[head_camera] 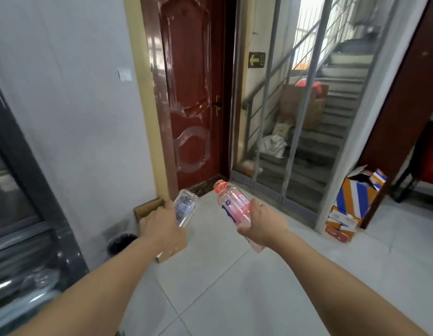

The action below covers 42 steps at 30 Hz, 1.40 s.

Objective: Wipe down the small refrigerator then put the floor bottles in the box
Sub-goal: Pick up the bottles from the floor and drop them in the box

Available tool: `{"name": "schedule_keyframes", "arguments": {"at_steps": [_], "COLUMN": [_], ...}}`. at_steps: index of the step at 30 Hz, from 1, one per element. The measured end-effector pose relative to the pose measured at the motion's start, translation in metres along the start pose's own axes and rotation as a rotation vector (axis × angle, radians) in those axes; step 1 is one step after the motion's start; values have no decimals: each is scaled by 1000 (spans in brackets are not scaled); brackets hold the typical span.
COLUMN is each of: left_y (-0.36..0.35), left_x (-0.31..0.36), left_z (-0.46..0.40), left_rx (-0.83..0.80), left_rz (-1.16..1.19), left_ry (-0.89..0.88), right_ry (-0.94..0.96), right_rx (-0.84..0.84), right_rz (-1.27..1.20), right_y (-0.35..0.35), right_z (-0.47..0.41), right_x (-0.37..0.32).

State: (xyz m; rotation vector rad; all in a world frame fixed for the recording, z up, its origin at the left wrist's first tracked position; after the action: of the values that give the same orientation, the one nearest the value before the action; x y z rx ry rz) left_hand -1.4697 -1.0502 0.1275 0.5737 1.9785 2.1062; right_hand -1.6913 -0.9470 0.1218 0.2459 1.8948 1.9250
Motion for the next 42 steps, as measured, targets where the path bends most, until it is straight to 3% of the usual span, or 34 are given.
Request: {"name": "schedule_keyframes", "arguments": {"at_steps": [9,22,32,42], "left_y": [-8,-47,-32,-41], "left_x": [75,108,98,81], "left_z": [-134,-390,-547,-660], "left_rx": [9,-69,-10,-18], "left_rz": [-32,34,64,91], "left_ry": [86,217,342,733], "right_ry": [101,158,333,709], "right_rx": [0,-111,-113,-222], "right_rz": [65,94,96,56], "right_y": [24,19,26,20], "right_z": [-173,-431,-625,-821], "right_x": [72,109,85,23]}}
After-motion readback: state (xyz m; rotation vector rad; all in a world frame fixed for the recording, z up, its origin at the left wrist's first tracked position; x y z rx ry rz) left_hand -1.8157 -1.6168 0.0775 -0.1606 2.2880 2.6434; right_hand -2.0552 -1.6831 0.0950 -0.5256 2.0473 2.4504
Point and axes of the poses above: each hand's wrist, its own z-axis away from the middle knuckle, its own y-axis out of the back of the hand, x = y × z, the point moved 1 cm from there along -z, towards the middle knuckle, and after that the axes turned 9 degrees about -x, right-handed, at the moved point
